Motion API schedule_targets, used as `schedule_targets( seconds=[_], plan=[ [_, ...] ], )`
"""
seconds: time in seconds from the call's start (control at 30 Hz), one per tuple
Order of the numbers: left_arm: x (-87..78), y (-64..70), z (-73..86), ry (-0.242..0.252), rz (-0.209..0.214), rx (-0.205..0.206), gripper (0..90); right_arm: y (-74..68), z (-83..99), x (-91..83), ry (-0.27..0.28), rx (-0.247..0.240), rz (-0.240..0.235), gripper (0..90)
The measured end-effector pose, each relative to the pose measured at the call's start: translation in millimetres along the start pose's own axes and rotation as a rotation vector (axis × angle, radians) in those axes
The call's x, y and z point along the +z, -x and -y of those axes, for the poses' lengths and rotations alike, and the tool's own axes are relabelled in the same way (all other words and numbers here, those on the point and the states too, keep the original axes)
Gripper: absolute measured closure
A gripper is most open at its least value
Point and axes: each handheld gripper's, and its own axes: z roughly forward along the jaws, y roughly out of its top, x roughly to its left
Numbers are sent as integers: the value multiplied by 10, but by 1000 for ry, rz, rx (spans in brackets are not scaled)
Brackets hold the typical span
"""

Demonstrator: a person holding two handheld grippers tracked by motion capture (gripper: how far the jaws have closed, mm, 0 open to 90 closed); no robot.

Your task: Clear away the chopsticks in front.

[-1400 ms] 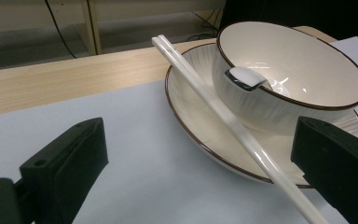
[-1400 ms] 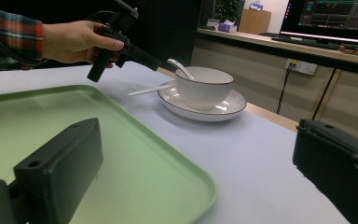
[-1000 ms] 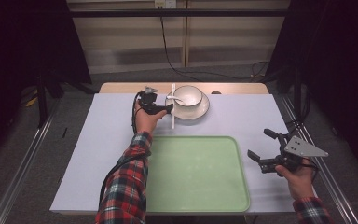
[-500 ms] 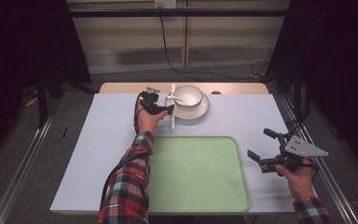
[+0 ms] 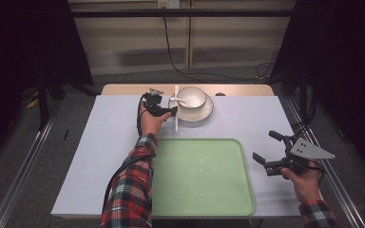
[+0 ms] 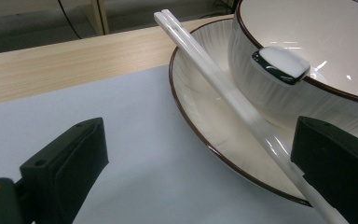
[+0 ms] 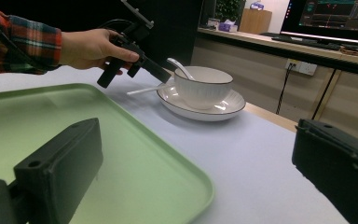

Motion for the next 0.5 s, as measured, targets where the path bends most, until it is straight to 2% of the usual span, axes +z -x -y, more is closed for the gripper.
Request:
schedule_targets(
  seconds=[0.13, 0.37, 0.5],
  plan=[
    [18, 3, 8, 8, -9, -21, 38, 1, -1, -1, 2, 1, -2, 10],
    [41, 9, 1, -1, -6, -12, 39, 2, 0, -2, 1, 1, 0, 10],
    [58, -4, 13, -8, -21, -25, 41, 6, -3, -9, 4, 6, -3, 10]
  ],
)
